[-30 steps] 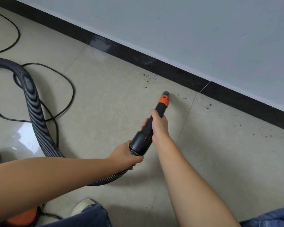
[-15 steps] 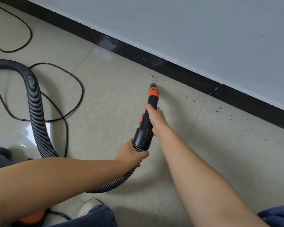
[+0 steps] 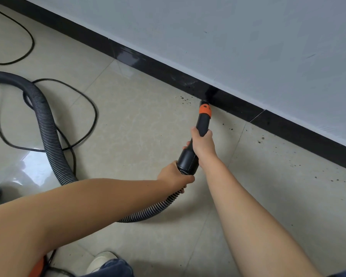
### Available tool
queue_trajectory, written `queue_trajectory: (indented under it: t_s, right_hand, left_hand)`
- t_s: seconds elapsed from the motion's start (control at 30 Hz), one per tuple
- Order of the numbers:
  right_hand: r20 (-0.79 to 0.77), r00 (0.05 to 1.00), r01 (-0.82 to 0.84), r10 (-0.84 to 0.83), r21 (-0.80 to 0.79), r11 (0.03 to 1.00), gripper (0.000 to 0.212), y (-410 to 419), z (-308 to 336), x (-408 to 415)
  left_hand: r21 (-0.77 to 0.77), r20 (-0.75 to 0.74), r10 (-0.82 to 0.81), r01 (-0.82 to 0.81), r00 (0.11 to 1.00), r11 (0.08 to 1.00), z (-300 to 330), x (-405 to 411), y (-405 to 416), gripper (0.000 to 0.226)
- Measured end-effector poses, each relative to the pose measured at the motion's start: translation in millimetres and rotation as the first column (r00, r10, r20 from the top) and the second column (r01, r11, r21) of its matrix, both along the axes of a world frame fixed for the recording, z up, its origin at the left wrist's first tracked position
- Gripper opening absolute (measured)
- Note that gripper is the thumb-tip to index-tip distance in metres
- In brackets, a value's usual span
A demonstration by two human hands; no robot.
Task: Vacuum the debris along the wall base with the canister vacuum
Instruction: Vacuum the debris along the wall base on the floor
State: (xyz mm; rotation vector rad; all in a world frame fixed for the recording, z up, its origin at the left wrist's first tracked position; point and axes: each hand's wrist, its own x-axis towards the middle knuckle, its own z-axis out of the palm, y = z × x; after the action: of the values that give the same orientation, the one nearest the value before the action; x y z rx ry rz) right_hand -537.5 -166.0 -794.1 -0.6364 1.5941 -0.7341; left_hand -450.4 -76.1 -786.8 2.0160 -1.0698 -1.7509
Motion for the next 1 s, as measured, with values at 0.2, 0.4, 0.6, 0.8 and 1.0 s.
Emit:
queue_trajectory:
  t_s: [0.2,0.4,0.6,0.8,1.0]
  right_hand:
    - [-0.037,0.995,-0.093,0.093,0.020,0.995,0.026,-18.4,6.7,-9.2]
    - [-0.015,0.988,-0.152,0.152,0.029,0.988,0.024,-26.7,8.2,-5.0]
    - [-0.019,0.972,-0.232,0.233,0.037,0.972,0.020,-46.0,14.6,-0.1]
    - [-0.029,0.947,-0.320,0.321,0.048,0.946,0.023,-64.6,18.9,9.6]
    - [-0.054,0.924,-0.375,0.378,0.057,0.925,0.023,-73.9,26.2,20.2]
  left_hand:
    - [-0.017,-0.004,0.064,-0.064,0.998,0.998,4.1,-19.0,-10.1,0.036]
    - [0.009,-0.026,0.121,-0.121,0.992,0.993,4.7,-22.0,-13.8,0.038]
    - [-0.014,-0.040,0.170,-0.170,0.985,0.985,9.6,-23.1,-27.2,0.032]
    - [-0.029,-0.032,0.234,-0.235,0.972,0.972,10.9,-23.6,-39.8,0.033]
    - [-0.050,-0.033,0.276,-0.277,0.961,0.960,13.1,-19.0,-49.7,0.032]
